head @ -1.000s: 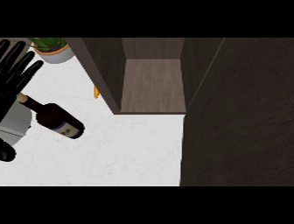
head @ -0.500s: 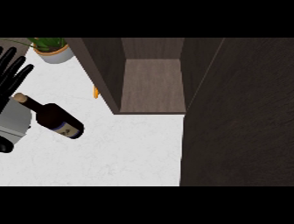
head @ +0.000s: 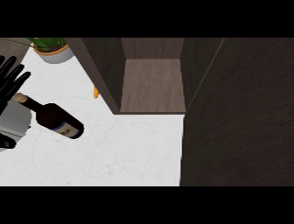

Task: Pick up the wine, place it into the cabinet and close the cabinet

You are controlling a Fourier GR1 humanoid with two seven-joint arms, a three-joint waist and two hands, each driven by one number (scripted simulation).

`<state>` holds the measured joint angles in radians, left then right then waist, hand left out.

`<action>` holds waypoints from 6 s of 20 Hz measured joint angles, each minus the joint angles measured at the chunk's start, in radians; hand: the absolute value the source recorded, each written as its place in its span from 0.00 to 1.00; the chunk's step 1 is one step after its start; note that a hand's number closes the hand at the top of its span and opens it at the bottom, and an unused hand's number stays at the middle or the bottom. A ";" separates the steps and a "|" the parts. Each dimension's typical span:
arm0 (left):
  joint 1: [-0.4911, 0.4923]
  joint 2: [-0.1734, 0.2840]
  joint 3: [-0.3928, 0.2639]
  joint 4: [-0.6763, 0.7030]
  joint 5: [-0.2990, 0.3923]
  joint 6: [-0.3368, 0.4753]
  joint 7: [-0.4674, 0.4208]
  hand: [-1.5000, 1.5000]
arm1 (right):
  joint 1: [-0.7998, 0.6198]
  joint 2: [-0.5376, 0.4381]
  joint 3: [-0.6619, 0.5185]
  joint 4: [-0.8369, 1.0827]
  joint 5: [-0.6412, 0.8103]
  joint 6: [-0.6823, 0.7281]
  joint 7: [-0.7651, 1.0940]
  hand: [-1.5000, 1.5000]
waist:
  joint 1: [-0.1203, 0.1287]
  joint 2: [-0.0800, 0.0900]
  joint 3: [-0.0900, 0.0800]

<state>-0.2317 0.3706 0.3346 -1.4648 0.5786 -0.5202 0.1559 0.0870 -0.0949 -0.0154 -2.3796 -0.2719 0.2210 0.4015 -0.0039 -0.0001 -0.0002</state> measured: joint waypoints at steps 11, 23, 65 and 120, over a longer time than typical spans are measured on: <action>-0.018 0.018 0.017 0.284 -0.157 -0.116 -0.232 0.00 | -0.005 0.006 -0.015 0.011 -0.010 0.019 -0.006 0.00 | -0.002 0.001 0.000; -0.102 0.054 -0.014 0.618 -0.354 -0.173 -0.506 0.00 | -0.012 0.008 -0.017 0.002 -0.008 0.026 0.014 0.00 | -0.005 0.002 0.000; -0.274 0.002 -0.094 1.215 -0.543 -0.107 -0.827 1.00 | -0.020 0.036 0.013 -0.002 0.041 0.029 -0.004 0.00 | -0.024 0.011 -0.004; 0.431 -0.369 -0.489 -0.217 -0.225 0.406 -0.494 1.00 | -0.005 0.012 -0.079 0.068 -0.008 0.073 -0.041 0.00 | 0.005 -0.001 0.001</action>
<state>0.1990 0.0011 -0.1540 -1.6818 0.3537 -0.1147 -0.3378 0.0823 -0.0825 -0.0940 -2.3119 -0.2796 0.2936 0.3605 0.0011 -0.0013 0.0003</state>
